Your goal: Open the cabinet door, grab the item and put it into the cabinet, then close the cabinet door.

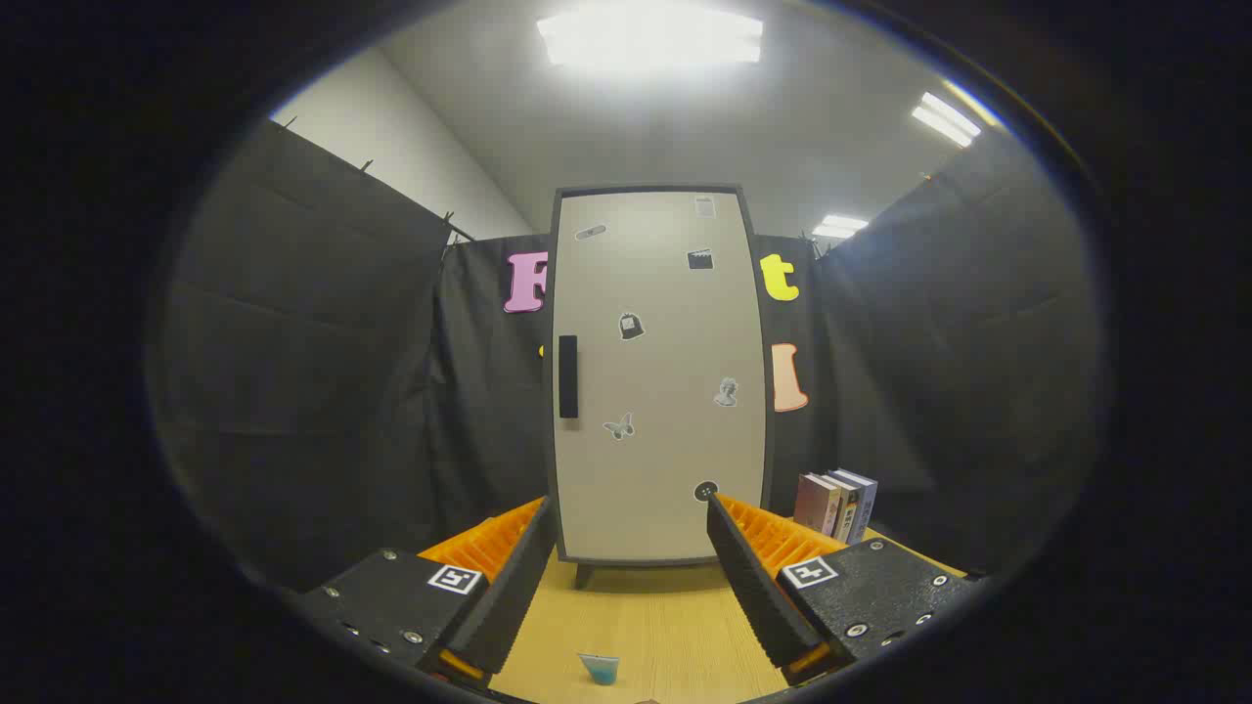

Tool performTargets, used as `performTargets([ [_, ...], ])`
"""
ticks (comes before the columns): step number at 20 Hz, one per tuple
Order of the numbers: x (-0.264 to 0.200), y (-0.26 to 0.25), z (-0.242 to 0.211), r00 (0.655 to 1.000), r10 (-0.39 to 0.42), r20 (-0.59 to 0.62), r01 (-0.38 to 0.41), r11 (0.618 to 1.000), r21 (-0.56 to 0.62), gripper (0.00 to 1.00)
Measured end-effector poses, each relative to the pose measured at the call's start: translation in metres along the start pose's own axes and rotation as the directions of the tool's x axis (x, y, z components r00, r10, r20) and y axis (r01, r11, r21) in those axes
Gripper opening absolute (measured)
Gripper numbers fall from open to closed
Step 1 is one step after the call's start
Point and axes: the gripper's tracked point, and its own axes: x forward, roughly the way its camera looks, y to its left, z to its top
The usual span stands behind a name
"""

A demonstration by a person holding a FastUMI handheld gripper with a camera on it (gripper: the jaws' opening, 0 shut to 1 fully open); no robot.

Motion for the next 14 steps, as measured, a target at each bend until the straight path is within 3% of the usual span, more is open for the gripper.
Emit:
performTargets([
  [14,-0.004,0.011,-0.003,0.999,0.022,-0.03,-0.021,0.999,0.051,0.95],
])
